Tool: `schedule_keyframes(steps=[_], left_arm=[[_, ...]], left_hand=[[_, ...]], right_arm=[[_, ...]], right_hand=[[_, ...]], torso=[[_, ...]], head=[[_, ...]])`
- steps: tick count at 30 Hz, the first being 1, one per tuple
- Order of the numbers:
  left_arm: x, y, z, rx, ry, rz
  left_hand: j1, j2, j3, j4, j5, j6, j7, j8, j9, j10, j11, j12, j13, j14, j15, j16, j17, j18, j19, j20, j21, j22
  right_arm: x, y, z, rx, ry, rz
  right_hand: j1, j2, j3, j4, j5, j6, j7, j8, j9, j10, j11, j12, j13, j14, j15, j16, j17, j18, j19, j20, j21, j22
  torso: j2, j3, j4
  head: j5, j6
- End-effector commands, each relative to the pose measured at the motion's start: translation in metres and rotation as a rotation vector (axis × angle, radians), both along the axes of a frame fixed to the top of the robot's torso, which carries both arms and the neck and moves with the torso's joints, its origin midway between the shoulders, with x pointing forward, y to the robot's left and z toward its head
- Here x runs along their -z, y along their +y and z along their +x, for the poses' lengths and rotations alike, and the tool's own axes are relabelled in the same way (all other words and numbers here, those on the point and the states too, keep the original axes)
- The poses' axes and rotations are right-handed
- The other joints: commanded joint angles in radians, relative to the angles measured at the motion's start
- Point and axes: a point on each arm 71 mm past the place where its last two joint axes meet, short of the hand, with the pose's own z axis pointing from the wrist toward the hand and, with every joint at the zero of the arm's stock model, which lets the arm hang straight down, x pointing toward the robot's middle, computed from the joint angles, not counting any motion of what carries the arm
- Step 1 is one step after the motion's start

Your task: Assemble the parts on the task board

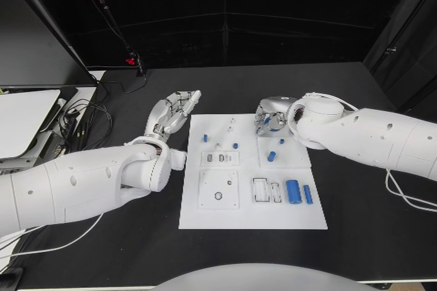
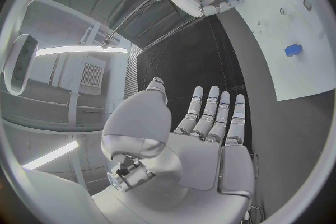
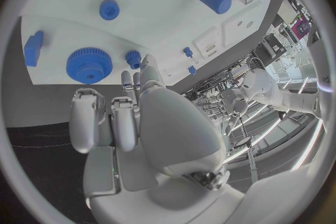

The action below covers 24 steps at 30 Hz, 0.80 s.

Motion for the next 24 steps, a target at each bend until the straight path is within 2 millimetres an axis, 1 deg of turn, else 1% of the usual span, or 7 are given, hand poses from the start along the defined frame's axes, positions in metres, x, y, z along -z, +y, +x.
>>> schedule_keyframes(steps=[1, 3, 9, 11, 14, 21, 24], left_arm=[[-0.0205, -0.003, -0.0073, 0.061, -0.288, -0.046], [-0.0204, -0.003, -0.0073, 0.062, -0.287, -0.046], [-0.0202, -0.0046, -0.0076, 0.07, -0.282, -0.052], [-0.02, -0.0049, -0.0076, 0.072, -0.28, -0.053], [-0.0198, -0.0051, -0.0078, 0.073, -0.276, -0.053], [-0.0197, -0.0044, -0.0082, 0.072, -0.273, -0.054], [-0.0197, -0.0044, -0.0082, 0.072, -0.273, -0.053]], left_hand=[[0.003, 0.007, -0.004, 0.003, 0.007, 0.007, 0.129, -0.002, -0.001, 0.009, 0.002, 0.002, 0.0, 0.008, 0.002, 0.002, 0.0, 0.003, 0.002, 0.002, 0.007, 0.002], [0.004, 0.007, -0.004, 0.003, 0.007, 0.008, 0.129, -0.002, -0.001, 0.009, 0.002, 0.002, 0.0, 0.009, 0.002, 0.002, 0.0, 0.003, 0.002, 0.002, 0.007, 0.002], [0.004, 0.009, -0.005, 0.003, 0.01, 0.009, 0.131, -0.002, -0.001, 0.012, 0.004, 0.002, 0.0, 0.01, 0.003, 0.002, 0.0, 0.002, 0.002, 0.002, 0.008, 0.002], [0.005, 0.01, -0.006, 0.003, 0.011, 0.01, 0.132, -0.003, -0.001, 0.013, 0.006, 0.001, 0.0, 0.011, 0.004, 0.002, 0.0, 0.001, 0.002, 0.002, 0.008, 0.002], [0.005, 0.011, -0.006, 0.003, 0.012, 0.011, 0.132, -0.003, -0.001, 0.014, 0.006, 0.001, 0.0, 0.012, 0.005, 0.002, 0.0, 0.001, 0.002, 0.002, 0.008, 0.002], [0.005, 0.011, -0.006, 0.003, 0.012, 0.011, 0.132, -0.003, -0.001, 0.014, 0.006, 0.001, 0.0, 0.012, 0.005, 0.002, 0.0, 0.001, 0.002, 0.002, 0.008, 0.002], [0.005, 0.011, -0.006, 0.003, 0.012, 0.011, 0.132, -0.003, -0.001, 0.014, 0.006, 0.001, 0.0, 0.012, 0.005, 0.002, 0.0, 0.001, 0.002, 0.002, 0.008, 0.002]], right_arm=[[-0.0002, 0.0013, 0.0007, 0.002, -0.008, -0.036], [0.0003, 0.0026, 0.0005, 0.001, -0.005, -0.043], [0.0013, 0.0065, 0.0002, -0.003, 0.0, -0.063], [0.0024, 0.0077, 0.0005, 0.005, 0.01, -0.077], [0.0039, 0.008, 0.0005, 0.015, 0.026, -0.095], [0.0059, 0.0091, 0.0004, 0.03, 0.048, -0.12], [0.0062, 0.0092, 0.0007, 0.035, 0.051, -0.125]], right_hand=[[0.009, 0.0, 0.007, 0.0, -0.005, 0.007, 0.002, -0.003, 0.001, 0.009, -0.001, -0.003, 0.0, 0.056, 0.007, -0.006, 0.005, -0.013, -0.001, 0.008, 0.0, 0.022], [0.01, 0.001, 0.007, 0.001, -0.005, 0.008, 0.003, -0.004, 0.001, 0.012, -0.001, -0.004, 0.001, 0.056, 0.008, -0.006, 0.003, -0.013, -0.001, 0.008, 0.0, 0.022], [0.014, 0.003, 0.009, 0.006, -0.005, 0.013, 0.003, -0.011, 0.001, 0.028, 0.001, -0.009, 0.001, 0.056, 0.01, -0.006, 0.004, -0.013, -0.001, 0.009, 0.001, 0.023], [0.018, 0.005, 0.011, 0.007, -0.005, 0.015, 0.001, -0.014, 0.001, 0.035, 0.0, -0.013, 0.001, 0.056, 0.009, -0.006, 0.004, -0.013, -0.001, 0.009, 0.001, 0.023], [0.022, 0.008, 0.013, 0.01, -0.005, 0.018, 0.001, -0.017, 0.001, 0.043, 0.0, -0.016, 0.0, 0.056, 0.009, -0.006, 0.003, -0.013, -0.001, 0.009, 0.001, 0.023], [0.031, 0.011, 0.017, 0.014, -0.005, 0.024, -0.001, -0.023, 0.001, 0.061, 0.0, -0.025, 0.0, 0.056, 0.009, -0.007, 0.004, -0.013, 0.0, 0.01, 0.001, 0.024], [0.033, 0.011, 0.017, 0.014, -0.005, 0.025, -0.001, -0.024, 0.001, 0.063, 0.0, -0.028, 0.0, 0.056, 0.009, -0.007, 0.003, -0.013, 0.0, 0.01, 0.001, 0.025]], torso=[[0.0, -0.0007, -0.0005], [0.001, 0.0001, -0.0011], [0.0, -0.0006, -0.0018], [0.0, -0.0005, -0.0015], [0.0, 0.0001, 0.0007], [-0.001, 0.0, -0.0003], [-0.001, -0.0007, 0.0001]], head=[[0.001, 0.001], [0.002, 0.0], [-0.001, -0.006], [-0.001, -0.006], [-0.002, -0.01], [-0.002, -0.011], [-0.002, -0.011]])
